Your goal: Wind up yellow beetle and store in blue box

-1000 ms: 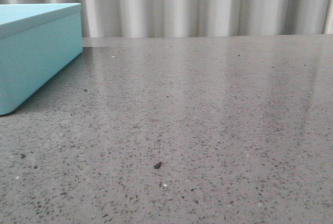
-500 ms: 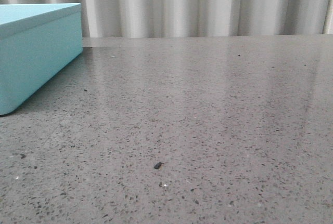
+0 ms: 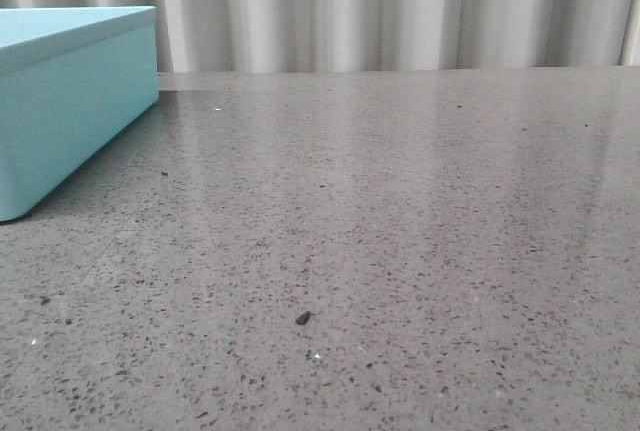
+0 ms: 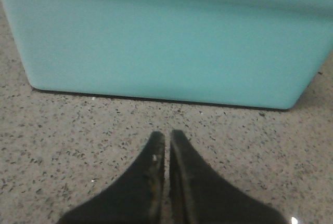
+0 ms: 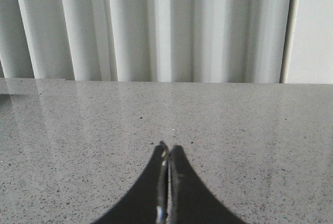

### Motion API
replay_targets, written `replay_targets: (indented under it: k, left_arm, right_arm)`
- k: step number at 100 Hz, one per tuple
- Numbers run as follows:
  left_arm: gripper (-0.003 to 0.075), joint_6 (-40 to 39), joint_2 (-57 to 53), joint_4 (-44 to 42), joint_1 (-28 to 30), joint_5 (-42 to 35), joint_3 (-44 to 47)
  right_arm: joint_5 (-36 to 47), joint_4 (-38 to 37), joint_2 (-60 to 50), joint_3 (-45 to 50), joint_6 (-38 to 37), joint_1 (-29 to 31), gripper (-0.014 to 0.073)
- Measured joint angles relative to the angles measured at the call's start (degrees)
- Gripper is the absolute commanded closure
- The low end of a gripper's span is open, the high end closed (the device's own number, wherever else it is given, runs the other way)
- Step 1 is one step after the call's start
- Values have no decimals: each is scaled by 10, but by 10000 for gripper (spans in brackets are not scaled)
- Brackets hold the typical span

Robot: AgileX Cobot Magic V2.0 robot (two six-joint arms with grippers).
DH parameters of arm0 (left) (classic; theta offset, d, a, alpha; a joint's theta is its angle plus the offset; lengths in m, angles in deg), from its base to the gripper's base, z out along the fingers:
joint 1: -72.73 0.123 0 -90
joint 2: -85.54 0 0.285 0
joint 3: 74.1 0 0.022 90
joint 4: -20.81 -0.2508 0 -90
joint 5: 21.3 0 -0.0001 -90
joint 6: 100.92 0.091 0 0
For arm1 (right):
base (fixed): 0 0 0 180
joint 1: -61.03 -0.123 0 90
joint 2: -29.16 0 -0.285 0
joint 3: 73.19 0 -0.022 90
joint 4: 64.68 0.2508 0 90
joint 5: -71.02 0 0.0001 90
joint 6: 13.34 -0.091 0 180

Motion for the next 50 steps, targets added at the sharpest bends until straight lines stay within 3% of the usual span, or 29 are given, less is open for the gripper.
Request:
replay_targets:
  k: [50]
  left_arm:
    - [741, -1, 0, 0, 0, 4, 0]
  right_arm:
    - [0, 0, 0, 0, 0, 0, 655]
